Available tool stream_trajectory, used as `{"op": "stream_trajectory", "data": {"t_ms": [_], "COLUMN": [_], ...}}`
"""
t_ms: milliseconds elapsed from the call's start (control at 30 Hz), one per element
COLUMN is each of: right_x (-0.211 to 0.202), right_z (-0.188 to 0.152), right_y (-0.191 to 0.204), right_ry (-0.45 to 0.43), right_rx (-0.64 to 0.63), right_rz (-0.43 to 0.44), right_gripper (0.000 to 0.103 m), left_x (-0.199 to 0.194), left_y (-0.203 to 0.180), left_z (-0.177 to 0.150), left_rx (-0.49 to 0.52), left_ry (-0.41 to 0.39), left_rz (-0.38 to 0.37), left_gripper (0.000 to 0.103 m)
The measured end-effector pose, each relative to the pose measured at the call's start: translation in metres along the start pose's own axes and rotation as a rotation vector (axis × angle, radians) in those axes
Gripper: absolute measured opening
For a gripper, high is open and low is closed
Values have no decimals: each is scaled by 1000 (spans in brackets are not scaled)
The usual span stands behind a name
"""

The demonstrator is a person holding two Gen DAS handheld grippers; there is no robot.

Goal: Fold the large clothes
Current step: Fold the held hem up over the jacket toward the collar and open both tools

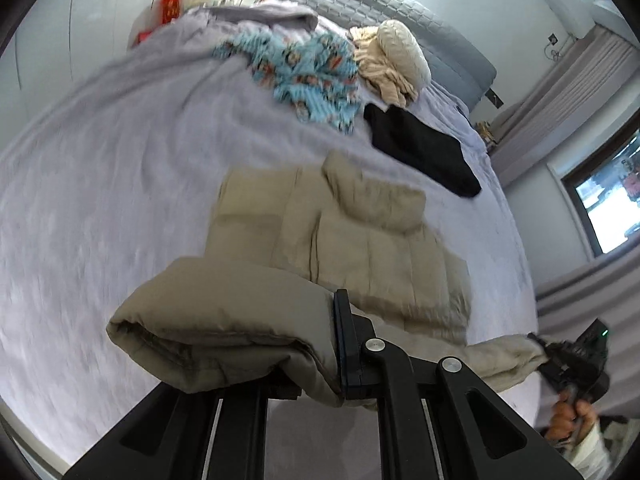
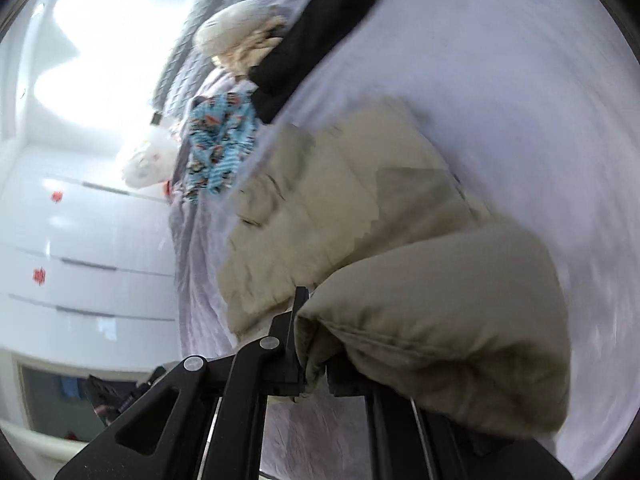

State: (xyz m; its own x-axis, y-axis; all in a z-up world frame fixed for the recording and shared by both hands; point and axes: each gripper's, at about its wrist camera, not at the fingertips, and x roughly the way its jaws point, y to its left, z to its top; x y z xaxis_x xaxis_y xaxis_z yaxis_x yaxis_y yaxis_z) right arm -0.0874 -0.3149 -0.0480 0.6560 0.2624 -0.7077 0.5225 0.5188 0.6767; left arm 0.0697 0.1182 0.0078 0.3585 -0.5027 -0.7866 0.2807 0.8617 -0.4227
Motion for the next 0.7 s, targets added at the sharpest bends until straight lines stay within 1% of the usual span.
{"op": "stream_trajectory", "data": {"t_ms": [67, 100, 167, 200, 300, 333, 433, 500, 600, 700], "right_x": [10, 20, 36, 49, 94, 103, 148, 173, 211, 231], "right_z": [32, 56, 82, 98, 132, 137, 153, 155, 161, 165], "right_y": [15, 26, 38, 43, 45, 43, 31, 17, -6, -18], "right_ry": [16, 29, 36, 43, 72, 77, 82, 85, 101, 110], "right_rx": [-39, -70, -117, -142, -152, -151, -150, -127, -83, -54], "right_rz": [6, 2, -15, -32, -69, -74, -115, -128, -140, -133], "right_gripper": [8, 8, 8, 8, 8, 8, 8, 8, 8, 8], "left_x": [14, 24, 49, 66, 115, 134, 188, 220, 255, 269], "left_y": [-12, -18, -24, -23, -14, -9, 7, 15, 21, 24], "left_z": [27, 41, 66, 79, 100, 105, 111, 112, 113, 116], "left_rx": [28, 42, 53, 48, 29, 24, 34, 48, 66, 61], "left_ry": [-14, -19, -30, -27, 3, 17, 60, 89, 109, 116], "left_rz": [49, 69, 105, 124, 175, 193, 238, 272, 289, 288], "left_gripper": [13, 13, 13, 13, 13, 13, 14, 14, 14, 14]}}
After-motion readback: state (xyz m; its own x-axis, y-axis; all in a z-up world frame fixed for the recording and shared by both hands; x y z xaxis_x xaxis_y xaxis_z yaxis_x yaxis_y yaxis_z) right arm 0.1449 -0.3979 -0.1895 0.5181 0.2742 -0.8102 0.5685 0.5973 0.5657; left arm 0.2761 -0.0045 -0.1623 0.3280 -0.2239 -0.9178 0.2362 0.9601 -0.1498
